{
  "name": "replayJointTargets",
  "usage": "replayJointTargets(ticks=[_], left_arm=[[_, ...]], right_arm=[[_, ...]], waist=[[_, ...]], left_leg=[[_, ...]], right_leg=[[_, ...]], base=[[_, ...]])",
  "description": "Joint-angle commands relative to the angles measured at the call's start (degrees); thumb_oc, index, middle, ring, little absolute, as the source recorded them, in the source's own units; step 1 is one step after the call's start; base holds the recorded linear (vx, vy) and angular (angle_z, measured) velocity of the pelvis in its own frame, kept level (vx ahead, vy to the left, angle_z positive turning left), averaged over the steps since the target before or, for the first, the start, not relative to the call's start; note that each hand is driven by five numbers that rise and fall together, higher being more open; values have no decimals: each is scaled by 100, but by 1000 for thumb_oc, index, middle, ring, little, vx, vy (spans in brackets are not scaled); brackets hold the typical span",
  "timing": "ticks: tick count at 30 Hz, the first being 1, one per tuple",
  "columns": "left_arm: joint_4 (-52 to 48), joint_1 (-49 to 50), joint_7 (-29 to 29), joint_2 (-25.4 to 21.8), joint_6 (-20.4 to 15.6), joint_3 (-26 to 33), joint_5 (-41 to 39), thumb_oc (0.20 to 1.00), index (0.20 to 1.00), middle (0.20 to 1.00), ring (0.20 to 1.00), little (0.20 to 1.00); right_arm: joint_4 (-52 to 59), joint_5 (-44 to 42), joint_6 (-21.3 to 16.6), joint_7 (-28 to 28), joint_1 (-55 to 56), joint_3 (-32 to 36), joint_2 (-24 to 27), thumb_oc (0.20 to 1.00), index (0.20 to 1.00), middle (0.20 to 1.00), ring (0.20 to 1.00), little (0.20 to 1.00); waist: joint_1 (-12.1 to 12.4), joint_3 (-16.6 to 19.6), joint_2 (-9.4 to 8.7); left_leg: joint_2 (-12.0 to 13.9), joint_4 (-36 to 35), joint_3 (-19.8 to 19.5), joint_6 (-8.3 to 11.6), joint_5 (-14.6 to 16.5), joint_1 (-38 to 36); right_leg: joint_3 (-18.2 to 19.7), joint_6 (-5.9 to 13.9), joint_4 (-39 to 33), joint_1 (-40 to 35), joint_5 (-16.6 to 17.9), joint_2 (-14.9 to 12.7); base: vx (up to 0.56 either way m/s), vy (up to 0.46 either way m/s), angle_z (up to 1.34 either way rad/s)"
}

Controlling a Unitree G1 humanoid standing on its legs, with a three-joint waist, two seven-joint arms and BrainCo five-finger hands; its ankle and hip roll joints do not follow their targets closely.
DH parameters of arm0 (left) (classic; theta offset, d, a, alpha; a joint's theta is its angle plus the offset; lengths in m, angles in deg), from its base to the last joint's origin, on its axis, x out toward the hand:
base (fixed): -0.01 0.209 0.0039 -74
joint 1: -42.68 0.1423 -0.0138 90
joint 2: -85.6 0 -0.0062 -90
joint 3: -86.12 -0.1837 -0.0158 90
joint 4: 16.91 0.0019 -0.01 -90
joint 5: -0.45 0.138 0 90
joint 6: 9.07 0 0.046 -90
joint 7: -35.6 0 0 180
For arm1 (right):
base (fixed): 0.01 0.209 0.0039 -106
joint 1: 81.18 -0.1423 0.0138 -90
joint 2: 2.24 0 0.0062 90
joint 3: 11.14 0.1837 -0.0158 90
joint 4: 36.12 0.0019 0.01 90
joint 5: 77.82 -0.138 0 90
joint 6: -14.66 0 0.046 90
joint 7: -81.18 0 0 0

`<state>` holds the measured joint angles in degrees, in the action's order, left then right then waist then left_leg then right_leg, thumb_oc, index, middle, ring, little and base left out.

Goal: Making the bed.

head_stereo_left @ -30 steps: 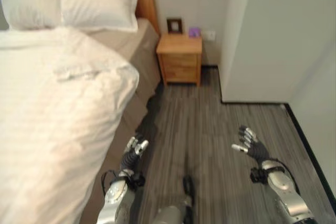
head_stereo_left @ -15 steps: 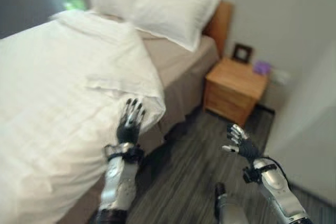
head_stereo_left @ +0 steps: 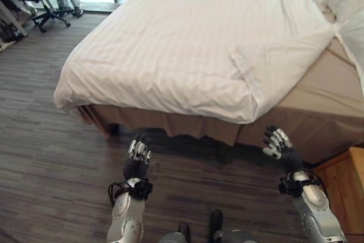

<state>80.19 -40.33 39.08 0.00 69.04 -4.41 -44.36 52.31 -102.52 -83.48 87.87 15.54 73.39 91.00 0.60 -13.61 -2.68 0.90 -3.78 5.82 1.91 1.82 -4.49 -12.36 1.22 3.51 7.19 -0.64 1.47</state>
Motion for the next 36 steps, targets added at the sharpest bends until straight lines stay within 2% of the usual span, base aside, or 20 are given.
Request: replayJointTargets(ticks=[1, 10, 13, 14, 16, 18, 19, 22, 23, 25, 26, 27, 28, 29, 31, 32, 33, 34, 35, 36], left_arm=[[-12, -106, 62, -214, -163, 307, 124, 1000, 1000, 1000, 1000, 1000], [71, -74, -21, -172, -219, 325, 202, 1000, 1000, 1000, 1000, 1000], [123, -259, -36, -199, -244, 259, 183, 1000, 1000, 1000, 1000, 1000], [226, -445, -108, -328, -279, 134, 342, 1000, 1000, 1000, 1000, 1000], [235, -502, -161, -394, -318, 104, 430, 1000, 1000, 1000, 1000, 1000], [145, -499, -134, -549, -303, 158, 402, 1000, 1000, 1000, 1000, 1000], [101, -456, -115, -542, -293, 170, 350, 1000, 1000, 1000, 1000, 1000], [236, -515, -218, -534, -342, 193, 244, 1000, 1000, 1000, 1000, 1000], [229, -491, -238, -520, -370, 209, 194, 1000, 1000, 1000, 1000, 1000], [283, -464, -219, -529, -374, 284, 155, 1000, 1000, 1000, 1000, 1000], [285, -438, -209, -515, -371, 299, 227, 1000, 1000, 1000, 1000, 1000], [247, -336, -197, -486, -353, 344, 270, 1000, 1000, 1000, 1000, 1000], [233, -303, -211, -458, -339, 383, 289, 1000, 1000, 1000, 1000, 1000], [272, -360, -200, -398, -335, 358, 139, 1000, 1000, 1000, 1000, 1000], [338, -403, -70, -244, -275, 277, -69, 1000, 1000, 1000, 1000, 1000], [415, -371, 1, -224, -216, 190, 37, 1000, 1000, 1000, 1000, 1000], [417, -370, 2, -221, -218, 185, 38, 1000, 1000, 1000, 1000, 1000], [410, -261, 45, -213, -208, 132, 232, 1000, 1000, 1000, 1000, 1000], [382, -233, 92, -177, -193, 145, 155, 1000, 1000, 1000, 1000, 1000], [381, -230, 93, -177, -192, 144, 153, 1000, 1000, 1000, 1000, 1000]], right_arm=[[544, -74, -122, 232, 269, -321, 36, 1000, 1000, 1000, 1000, 1000], [570, 287, -36, 233, 288, -425, 131, 1000, 1000, 1000, 1000, 1000], [493, 465, -56, 132, 130, -403, 125, 1000, 1000, 1000, 1000, 1000], [488, 412, -85, 90, 72, -381, 69, 1000, 1000, 1000, 1000, 1000], [496, 375, -108, 68, 65, -380, 32, 1000, 1000, 1000, 1000, 1000], [533, 342, -124, 79, 70, -406, -12, 1000, 1000, 1000, 1000, 1000], [502, 373, -111, 75, 73, -410, -3, 1000, 1000, 1000, 1000, 1000], [468, 481, -95, 69, -80, -515, 31, 1000, 1000, 1000, 1000, 1000], [571, 445, -107, 86, -144, -590, 66, 1000, 1000, 1000, 1000, 1000], [608, 302, -126, 150, -177, -649, 74, 1000, 1000, 1000, 1000, 1000], [550, 240, -145, 197, -186, -686, 125, 1000, 1000, 1000, 1000, 1000], [509, 226, -147, 222, -185, -751, 150, 1000, 1000, 1000, 1000, 1000], [413, 287, -140, 231, -183, -793, 217, 1000, 1000, 1000, 1000, 1000], [384, 219, -155, 152, -166, -792, 264, 1000, 1000, 1000, 1000, 1000], [426, 11, -152, 260, -40, -741, 340, 1000, 1000, 1000, 1000, 1000], [369, 62, -104, 311, 53, -716, 447, 1000, 1000, 1000, 1000, 1000], [372, 62, -103, 312, 59, -712, 449, 1000, 1000, 1000, 1000, 1000], [338, 245, 1, 339, 95, -641, 582, 1000, 1000, 1000, 1000, 1000], [333, 237, 9, 357, 105, -588, 585, 1000, 1000, 1000, 1000, 1000], [335, 236, 10, 358, 108, -587, 586, 1000, 1000, 1000, 1000, 1000]], waist=[[-246, 641, -98], [-270, 603, -60], [-236, 493, -65], [-348, 377, -67], [-381, 362, -64], [-318, 352, -10], [-304, 359, -17], [-316, 375, -98], [-288, 410, -136], [-277, 424, -142], [-253, 443, -123], [-239, 472, -84], [-222, 469, -34], [-221, 405, -41], [-324, 327, -148], [-330, 303, -201], [-325, 298, -196], [-231, 245, -239], [-249, 285, -265], [-247, 286, -268]], left_leg=[[-96, 340, -293, -72, -203, 371], [-134, 206, -148, -128, -68, 88], [-71, 430, 90, -201, 100, 142], [-27, 560, -8, -202, 107, 211], [-7, 566, -69, -184, 113, 232], [301, 477, -129, -14, 91, 133], [397, 433, -164, 49, 108, 84], [587, 443, -317, 217, 177, -61], [796, 494, -416, 336, 170, -87], [1066, 467, -482, 480, 25, -172], [1203, 515, -532, 554, -148, -102], [1356, 642, -620, 622, -422, 9], [1530, 856, -707, 692, -866, 119], [1604, 1156, -685, 641, -1223, 299], [1636, 1680, -364, 434, -1277, 575], [1529, 1911, -223, 366, -1143, 639], [1530, 1950, -224, 361, -1114, 647], [826, 2287, -478, 299, -716, 889], [685, 2220, -422, 260, -605, 925], [679, 2222, -417, 254, -599, 922]], right_leg=[[308, 526, -839, -1140, 258, -660], [504, 585, -674, -1101, 285, -682], [625, 664, 145, -733, 119, -711], [954, 783, 632, -438, 124, -629], [1106, 791, 621, -374, 113, -626], [886, 764, 186, -432, 481, -1290], [812, 802, 32, -449, 629, -1482], [1155, 989, -222, -391, 840, -1646], [1249, 1068, -205, -424, 853, -1684], [1329, 1077, -139, -478, 610, -1518], [1291, 1040, -362, -635, 472, -1393], [1284, 949, -465, -736, 355, -1242], [1266, 839, -447, -808, 276, -1049], [1218, 718, -423, -896, 237, -939], [1118, 506, -507, -1070, 175, -804], [1094, 424, -538, -1114, 150, -765], [1096, 428, -540, -1124, 146, -766], [1136, 389, -587, -1172, 188, -726], [1127, 388, -605, -1153, 219, -727], [1128, 393, -609, -1157, 217, -734]], base=[[26, 28, -8], [34, 70, -50], [-26, 89, -47], [-32, 49, -51], [13, -72, -17], [75, -282, 13], [92, -271, -1], [113, -347, 2], [99, -521, 42], [57, -502, 60], [10, -465, 40], [13, -505, 19], [5, -488, 0], [-14, -471, 1], [-50, -459, 22], [-34, -316, 51], [-33, -337, 45], [-16, -235, 24], [-14, -237, -7], [30, -153, -14]])
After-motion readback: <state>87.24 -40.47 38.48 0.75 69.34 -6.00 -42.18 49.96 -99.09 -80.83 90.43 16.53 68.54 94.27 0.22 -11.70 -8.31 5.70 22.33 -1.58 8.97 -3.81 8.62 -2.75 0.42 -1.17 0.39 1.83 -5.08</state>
